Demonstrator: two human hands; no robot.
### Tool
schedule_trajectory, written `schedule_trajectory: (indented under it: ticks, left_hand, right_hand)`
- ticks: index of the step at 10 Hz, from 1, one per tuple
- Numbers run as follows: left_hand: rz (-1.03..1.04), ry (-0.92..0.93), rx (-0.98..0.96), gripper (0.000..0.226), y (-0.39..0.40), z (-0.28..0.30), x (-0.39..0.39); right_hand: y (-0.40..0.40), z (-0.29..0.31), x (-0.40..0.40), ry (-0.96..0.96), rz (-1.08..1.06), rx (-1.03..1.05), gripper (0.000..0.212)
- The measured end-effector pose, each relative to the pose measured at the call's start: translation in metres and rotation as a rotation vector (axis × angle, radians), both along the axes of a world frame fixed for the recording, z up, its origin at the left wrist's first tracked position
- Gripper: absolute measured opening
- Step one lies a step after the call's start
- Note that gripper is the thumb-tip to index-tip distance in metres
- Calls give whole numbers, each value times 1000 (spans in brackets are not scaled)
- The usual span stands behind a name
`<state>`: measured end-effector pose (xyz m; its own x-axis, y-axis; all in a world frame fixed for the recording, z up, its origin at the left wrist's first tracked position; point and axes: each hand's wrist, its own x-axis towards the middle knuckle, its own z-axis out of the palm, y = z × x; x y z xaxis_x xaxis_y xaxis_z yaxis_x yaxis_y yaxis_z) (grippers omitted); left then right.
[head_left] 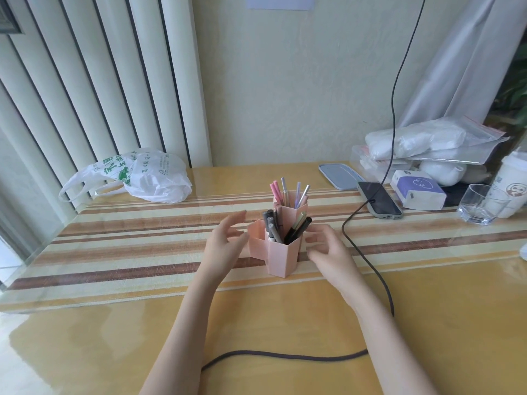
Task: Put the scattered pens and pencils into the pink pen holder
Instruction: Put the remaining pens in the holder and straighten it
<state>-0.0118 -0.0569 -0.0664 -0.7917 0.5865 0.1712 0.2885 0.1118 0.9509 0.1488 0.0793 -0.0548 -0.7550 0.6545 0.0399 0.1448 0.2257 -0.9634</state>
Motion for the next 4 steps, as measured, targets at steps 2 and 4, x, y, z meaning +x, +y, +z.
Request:
schedule_trajectory:
  ticks: [2,4]
  left_hand:
    - [-165,-77,-123,66,-5,-1,-3]
    - [-102,100,-186,47,-14,8,-4]
  right_hand:
    - [-2,-4,1,-68,114,-52,43]
    - [2,-7,-12,-72,214,-61,53]
